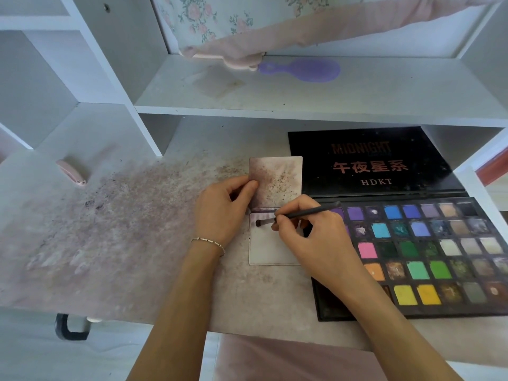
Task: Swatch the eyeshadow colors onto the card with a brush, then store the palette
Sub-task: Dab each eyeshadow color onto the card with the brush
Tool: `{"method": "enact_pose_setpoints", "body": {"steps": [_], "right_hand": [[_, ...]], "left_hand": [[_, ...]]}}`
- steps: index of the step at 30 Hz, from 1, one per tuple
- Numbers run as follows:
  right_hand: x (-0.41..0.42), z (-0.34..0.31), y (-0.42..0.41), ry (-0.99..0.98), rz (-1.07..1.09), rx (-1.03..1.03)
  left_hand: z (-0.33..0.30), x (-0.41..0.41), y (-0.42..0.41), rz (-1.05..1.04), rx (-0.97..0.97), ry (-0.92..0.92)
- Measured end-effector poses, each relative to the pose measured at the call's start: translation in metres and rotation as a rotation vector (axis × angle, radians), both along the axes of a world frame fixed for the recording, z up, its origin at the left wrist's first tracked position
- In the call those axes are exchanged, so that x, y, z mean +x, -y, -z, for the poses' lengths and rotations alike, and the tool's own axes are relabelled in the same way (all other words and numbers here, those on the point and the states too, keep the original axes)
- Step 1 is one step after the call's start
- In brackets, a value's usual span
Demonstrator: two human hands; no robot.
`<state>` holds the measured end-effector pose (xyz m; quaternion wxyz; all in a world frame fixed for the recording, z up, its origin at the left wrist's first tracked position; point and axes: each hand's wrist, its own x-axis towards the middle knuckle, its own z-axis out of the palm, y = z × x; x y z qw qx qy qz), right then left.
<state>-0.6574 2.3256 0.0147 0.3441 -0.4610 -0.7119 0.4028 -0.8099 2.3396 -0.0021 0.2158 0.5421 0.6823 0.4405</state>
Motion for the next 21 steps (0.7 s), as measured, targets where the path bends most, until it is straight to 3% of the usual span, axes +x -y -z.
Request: {"method": "enact_pose_setpoints", "body": {"steps": [16,21], "right_hand": [[0.0005,0.0026,-0.0006,0.014,-0.025,-0.018],[0.0015,0.0021,-0.002,-0.084,0.053,0.08]], "left_hand": [[0.0008,0.0,0.0009,-0.006,-0.022,0.022],[0.0005,0.0005,0.0006,-0.017,-0.023,0.027]]}}
